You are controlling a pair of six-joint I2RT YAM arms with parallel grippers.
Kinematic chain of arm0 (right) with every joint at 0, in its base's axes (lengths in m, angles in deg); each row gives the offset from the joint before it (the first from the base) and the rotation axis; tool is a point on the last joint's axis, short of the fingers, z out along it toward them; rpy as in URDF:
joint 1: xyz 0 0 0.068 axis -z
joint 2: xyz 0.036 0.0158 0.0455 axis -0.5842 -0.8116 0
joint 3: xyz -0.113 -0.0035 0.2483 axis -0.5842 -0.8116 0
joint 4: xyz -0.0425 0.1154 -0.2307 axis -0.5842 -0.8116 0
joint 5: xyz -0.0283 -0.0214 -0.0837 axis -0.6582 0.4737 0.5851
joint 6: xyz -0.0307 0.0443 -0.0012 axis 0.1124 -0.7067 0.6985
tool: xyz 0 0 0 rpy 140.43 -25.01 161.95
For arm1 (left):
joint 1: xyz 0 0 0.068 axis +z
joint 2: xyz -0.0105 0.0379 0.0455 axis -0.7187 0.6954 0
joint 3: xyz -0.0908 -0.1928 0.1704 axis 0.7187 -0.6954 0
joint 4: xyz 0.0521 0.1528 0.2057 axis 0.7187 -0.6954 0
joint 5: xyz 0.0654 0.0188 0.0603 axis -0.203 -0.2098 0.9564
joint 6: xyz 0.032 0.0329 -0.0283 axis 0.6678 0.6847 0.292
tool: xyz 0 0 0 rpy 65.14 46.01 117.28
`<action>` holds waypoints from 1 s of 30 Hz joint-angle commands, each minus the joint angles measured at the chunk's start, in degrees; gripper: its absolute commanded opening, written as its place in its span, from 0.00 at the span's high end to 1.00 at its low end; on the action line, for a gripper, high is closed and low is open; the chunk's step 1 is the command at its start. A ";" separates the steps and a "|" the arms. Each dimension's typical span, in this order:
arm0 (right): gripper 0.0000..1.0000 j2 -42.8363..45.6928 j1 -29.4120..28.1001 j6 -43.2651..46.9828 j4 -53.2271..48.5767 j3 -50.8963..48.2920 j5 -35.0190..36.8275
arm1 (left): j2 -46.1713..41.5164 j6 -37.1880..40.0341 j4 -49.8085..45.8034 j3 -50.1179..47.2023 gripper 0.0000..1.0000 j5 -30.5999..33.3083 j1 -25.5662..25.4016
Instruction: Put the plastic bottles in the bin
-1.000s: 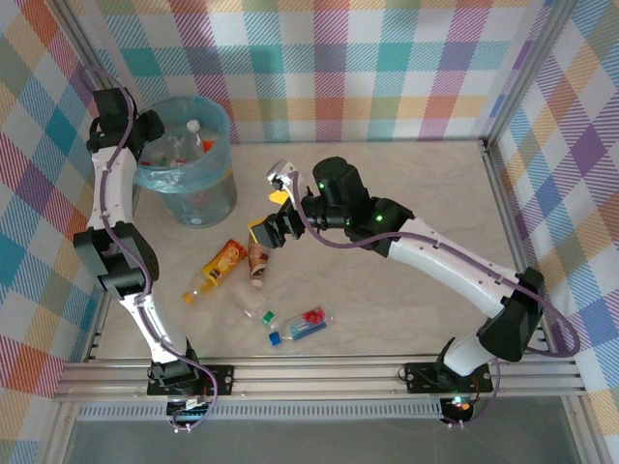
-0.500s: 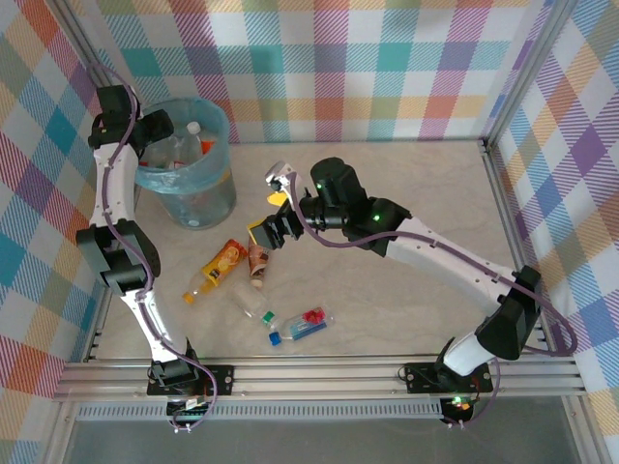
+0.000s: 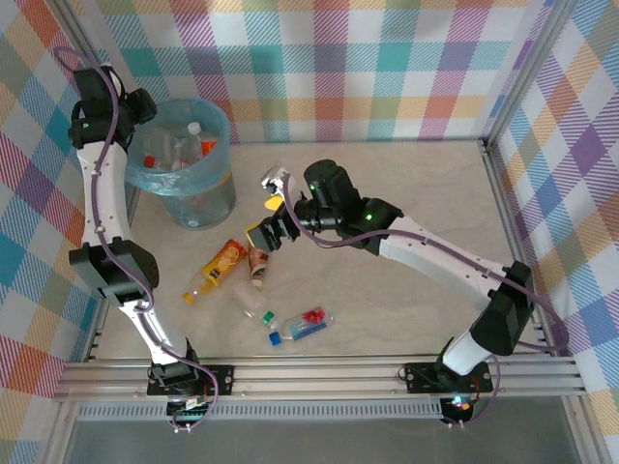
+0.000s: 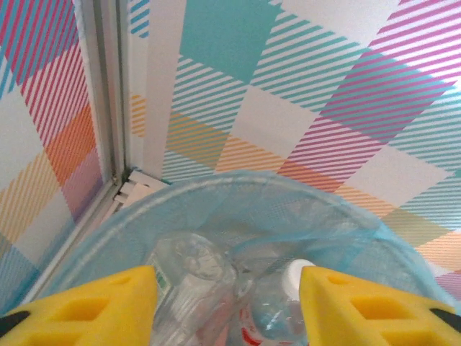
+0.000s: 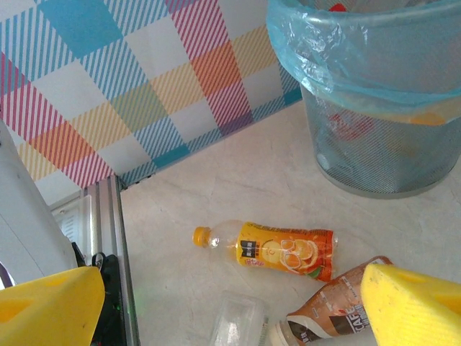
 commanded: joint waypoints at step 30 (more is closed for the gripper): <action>0.01 12.33 -3.20 48.65 -9.74 -30.17 -6.85 | -41.29 -0.97 10.47 -39.98 0.43 0.46 -17.86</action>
